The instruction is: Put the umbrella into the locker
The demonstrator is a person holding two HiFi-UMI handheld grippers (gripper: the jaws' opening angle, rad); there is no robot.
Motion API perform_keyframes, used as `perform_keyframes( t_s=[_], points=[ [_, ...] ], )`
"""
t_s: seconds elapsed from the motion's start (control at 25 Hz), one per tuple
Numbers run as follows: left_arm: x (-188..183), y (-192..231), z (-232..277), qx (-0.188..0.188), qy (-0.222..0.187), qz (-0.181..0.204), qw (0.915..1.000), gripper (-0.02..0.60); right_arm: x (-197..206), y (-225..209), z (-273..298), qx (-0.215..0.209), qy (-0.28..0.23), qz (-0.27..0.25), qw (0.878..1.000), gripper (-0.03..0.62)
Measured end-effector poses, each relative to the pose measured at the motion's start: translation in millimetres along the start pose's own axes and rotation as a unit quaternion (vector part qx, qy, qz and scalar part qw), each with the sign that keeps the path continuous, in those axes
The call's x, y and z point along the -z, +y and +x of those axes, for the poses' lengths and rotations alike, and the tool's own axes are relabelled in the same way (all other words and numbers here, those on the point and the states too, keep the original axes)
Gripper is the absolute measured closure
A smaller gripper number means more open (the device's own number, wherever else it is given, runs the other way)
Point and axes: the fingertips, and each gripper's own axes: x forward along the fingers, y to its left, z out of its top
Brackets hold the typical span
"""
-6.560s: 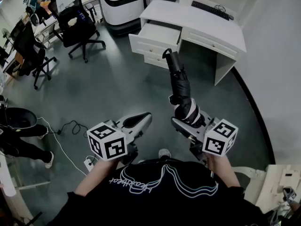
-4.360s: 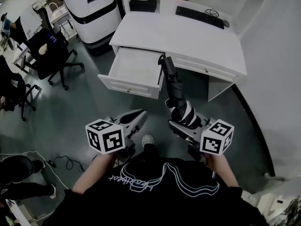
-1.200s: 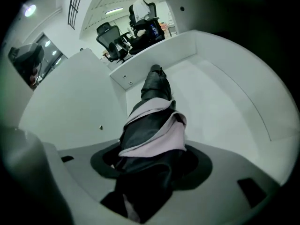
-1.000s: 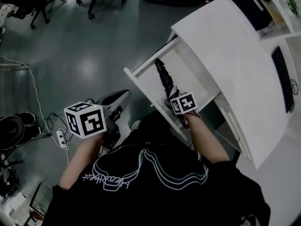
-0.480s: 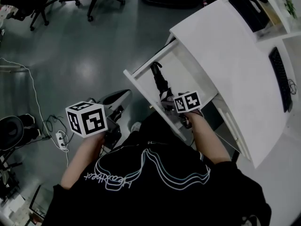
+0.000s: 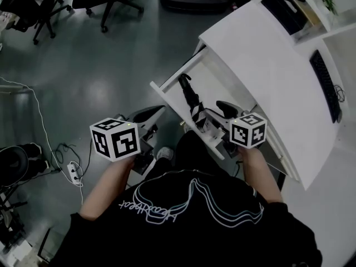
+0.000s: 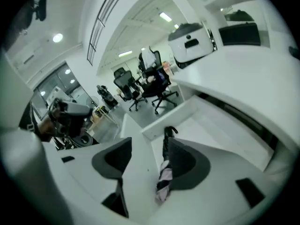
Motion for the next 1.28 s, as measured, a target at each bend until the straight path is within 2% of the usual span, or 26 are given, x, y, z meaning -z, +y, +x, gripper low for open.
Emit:
perform_keyframes(
  t_s=[0.2, 0.28, 0.4, 0.68, 0.84, 1.0, 1.16, 1.28],
  points=[
    [-3, -26, -9, 0.031, -0.004, 0.032, 0.999, 0.576, -52, 52, -53, -0.011, -0.106, -0.041, 0.993, 0.469],
    [-3, -40, -12, 0.043, -0.004, 0.053, 0.9976, 0.576, -61, 72, -70, -0.016, -0.13, -0.065, 0.989, 0.54],
    [-4, -62, -20, 0.07, -0.009, 0.09, 0.9935, 0.577, -70, 104, -91, -0.03, -0.162, -0.098, 0.981, 0.589],
    [-10, -117, -48, 0.133, -0.039, 0.16, 0.9774, 0.577, -78, 158, -143, -0.052, -0.247, -0.135, 0.958, 0.591],
    [-8, -145, -72, 0.175, -0.056, 0.197, 0.963, 0.577, -78, 180, -159, -0.063, -0.288, -0.125, 0.947, 0.591],
    [-6, -160, -92, 0.191, -0.067, 0.239, 0.9498, 0.576, -78, 200, -168, -0.059, -0.307, -0.132, 0.941, 0.591],
    [1, -157, -105, 0.193, -0.07, 0.242, 0.9481, 0.577, -70, 220, -172, -0.084, -0.323, -0.128, 0.934, 0.591],
    [4, -155, -117, 0.196, -0.075, 0.24, 0.9478, 0.577, -64, 229, -170, -0.085, -0.328, -0.122, 0.933, 0.591]
  ],
)
